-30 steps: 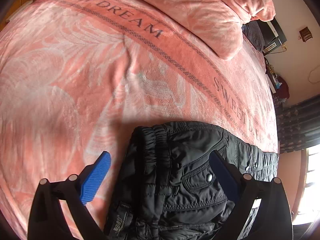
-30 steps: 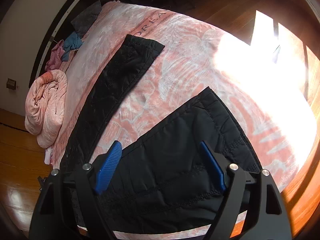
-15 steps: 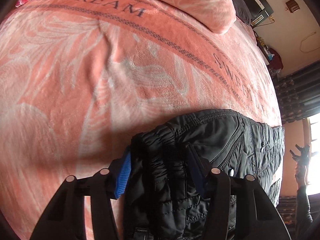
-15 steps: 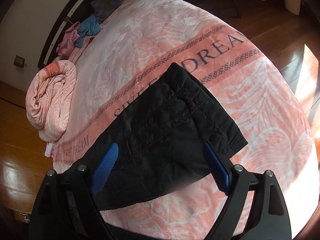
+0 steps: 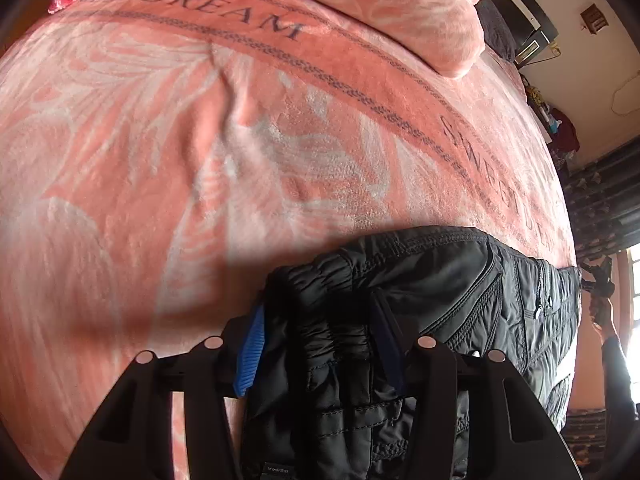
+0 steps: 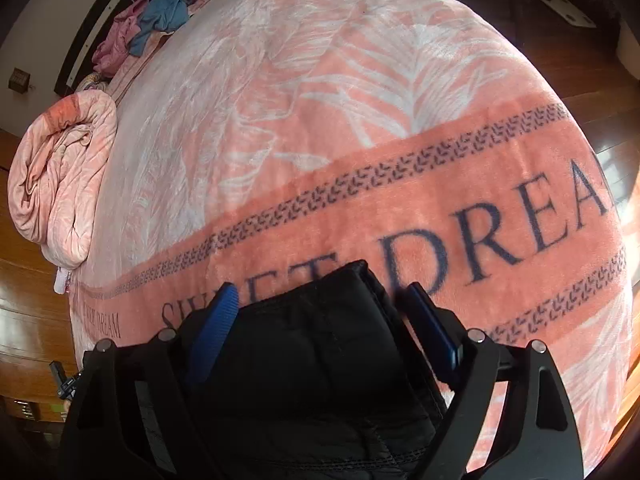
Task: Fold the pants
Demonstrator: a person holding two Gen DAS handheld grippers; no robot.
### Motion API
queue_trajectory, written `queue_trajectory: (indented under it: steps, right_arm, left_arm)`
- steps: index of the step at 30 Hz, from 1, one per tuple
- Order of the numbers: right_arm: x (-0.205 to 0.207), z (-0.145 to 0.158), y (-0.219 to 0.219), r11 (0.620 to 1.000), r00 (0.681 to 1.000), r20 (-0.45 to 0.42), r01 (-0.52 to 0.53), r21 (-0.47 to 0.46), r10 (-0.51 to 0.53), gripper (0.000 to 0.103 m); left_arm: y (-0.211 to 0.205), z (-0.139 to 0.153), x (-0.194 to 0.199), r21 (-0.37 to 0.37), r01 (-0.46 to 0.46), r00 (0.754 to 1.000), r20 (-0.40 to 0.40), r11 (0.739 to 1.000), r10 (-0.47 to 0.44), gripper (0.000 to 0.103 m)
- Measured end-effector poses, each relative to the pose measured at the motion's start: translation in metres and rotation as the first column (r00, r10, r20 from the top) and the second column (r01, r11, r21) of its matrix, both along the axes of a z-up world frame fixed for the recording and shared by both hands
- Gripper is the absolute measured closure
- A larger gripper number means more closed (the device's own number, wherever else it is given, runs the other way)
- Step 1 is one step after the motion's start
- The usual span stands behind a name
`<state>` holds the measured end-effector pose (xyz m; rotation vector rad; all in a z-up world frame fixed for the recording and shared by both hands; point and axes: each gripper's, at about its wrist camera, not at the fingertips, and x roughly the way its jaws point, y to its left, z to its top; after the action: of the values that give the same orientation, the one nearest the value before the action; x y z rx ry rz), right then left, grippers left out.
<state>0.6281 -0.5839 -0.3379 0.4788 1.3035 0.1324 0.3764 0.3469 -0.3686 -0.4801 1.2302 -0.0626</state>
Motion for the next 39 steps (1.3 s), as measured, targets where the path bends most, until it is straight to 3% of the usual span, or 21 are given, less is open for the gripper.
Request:
queue_trajectory:
  steps: [1,2,3,5,6,7,18,27,33,39]
  right_arm:
    - [-0.001,-0.001,0.003,1.000,1.000,-0.007,-0.027,0.000,0.027,0.031]
    - [-0.003,0.000,0.004,0.999,0.999,-0.008,-0.040,-0.011,0.040,0.048]
    - [-0.005,0.001,0.004,0.999,0.999,-0.013,-0.046,-0.019,0.046,0.075]
    - [-0.011,0.007,0.001,0.998,0.998,-0.006,-0.055,-0.021,0.055,0.090]
    - [-0.015,0.013,0.001,0.998,0.998,0.009,-0.061,-0.029,0.061,0.091]
    - [-0.019,0.020,0.000,0.998,0.998,0.024,-0.057,-0.032,0.058,0.092]
    - [-0.076,0.117,0.002,0.997,0.986,0.164,-0.008,-0.077,0.020,0.096]
    - [-0.165,0.197,-0.008,0.995,0.962,0.271,0.061,-0.080,-0.037,0.096]
    - [-0.242,0.221,-0.019,0.992,0.946,0.314,0.104,-0.072,-0.077,0.096]
    - [-0.315,0.220,-0.027,0.987,0.933,0.340,0.148,-0.064,-0.118,0.096]
  left_arm:
    - [0.000,0.001,0.000,0.003,-0.004,1.000,-0.002,1.000,0.004,0.057]
    - [-0.001,0.001,0.000,-0.001,-0.008,1.000,-0.004,1.000,0.008,0.064]
    - [-0.002,0.002,0.000,-0.001,-0.013,1.000,-0.004,1.000,0.013,0.067]
    - [-0.006,0.006,0.002,0.023,-0.014,1.000,-0.002,1.000,0.014,0.077]
    - [-0.007,0.008,0.002,0.021,-0.018,1.000,0.000,1.000,0.018,0.080]
    - [-0.006,0.011,0.001,0.043,-0.030,1.000,-0.005,0.999,0.031,0.095]
    - [-0.008,0.062,-0.021,0.057,-0.062,0.994,0.095,0.996,0.057,0.096]
    - [-0.023,0.127,-0.056,0.032,-0.043,0.975,0.218,0.999,0.035,0.096]
    - [-0.026,0.163,-0.098,0.003,-0.039,0.956,0.290,0.999,0.036,0.096]
    - [-0.029,0.182,-0.146,-0.035,-0.044,0.940,0.336,0.998,0.053,0.096]
